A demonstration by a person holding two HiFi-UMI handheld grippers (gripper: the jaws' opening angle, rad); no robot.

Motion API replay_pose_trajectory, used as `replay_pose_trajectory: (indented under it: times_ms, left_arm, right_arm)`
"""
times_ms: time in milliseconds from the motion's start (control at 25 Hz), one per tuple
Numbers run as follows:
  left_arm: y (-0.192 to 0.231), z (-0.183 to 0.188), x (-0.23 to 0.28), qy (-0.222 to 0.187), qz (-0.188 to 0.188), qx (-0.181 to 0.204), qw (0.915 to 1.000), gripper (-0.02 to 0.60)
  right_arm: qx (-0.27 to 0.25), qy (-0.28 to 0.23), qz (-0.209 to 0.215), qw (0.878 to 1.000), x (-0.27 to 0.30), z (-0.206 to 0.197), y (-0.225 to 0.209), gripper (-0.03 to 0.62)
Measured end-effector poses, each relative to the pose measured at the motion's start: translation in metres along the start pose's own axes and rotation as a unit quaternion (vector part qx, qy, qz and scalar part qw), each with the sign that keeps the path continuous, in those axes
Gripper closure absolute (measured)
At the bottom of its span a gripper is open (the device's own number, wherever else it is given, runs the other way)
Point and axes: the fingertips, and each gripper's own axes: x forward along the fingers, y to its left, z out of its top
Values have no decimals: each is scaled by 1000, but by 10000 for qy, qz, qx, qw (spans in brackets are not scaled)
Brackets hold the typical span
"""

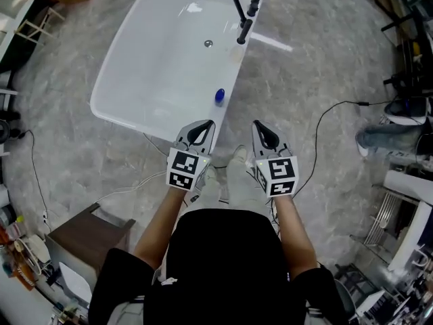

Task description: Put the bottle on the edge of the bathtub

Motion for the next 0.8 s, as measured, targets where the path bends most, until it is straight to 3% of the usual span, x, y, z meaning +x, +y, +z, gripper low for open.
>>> replay_pose_trajectory:
  times_ms: [360, 800]
  left_arm:
    - [-21, 51, -64, -613, -93, 525, 9967, 568]
    - [-48, 123, -125, -1294, 158, 1081, 9856, 568]
  right_arm:
    - [-89, -482, -301, 9983, -53, 27, 28, 571]
    - [-300, -1153, -378, 9922, -112, 79, 35, 572]
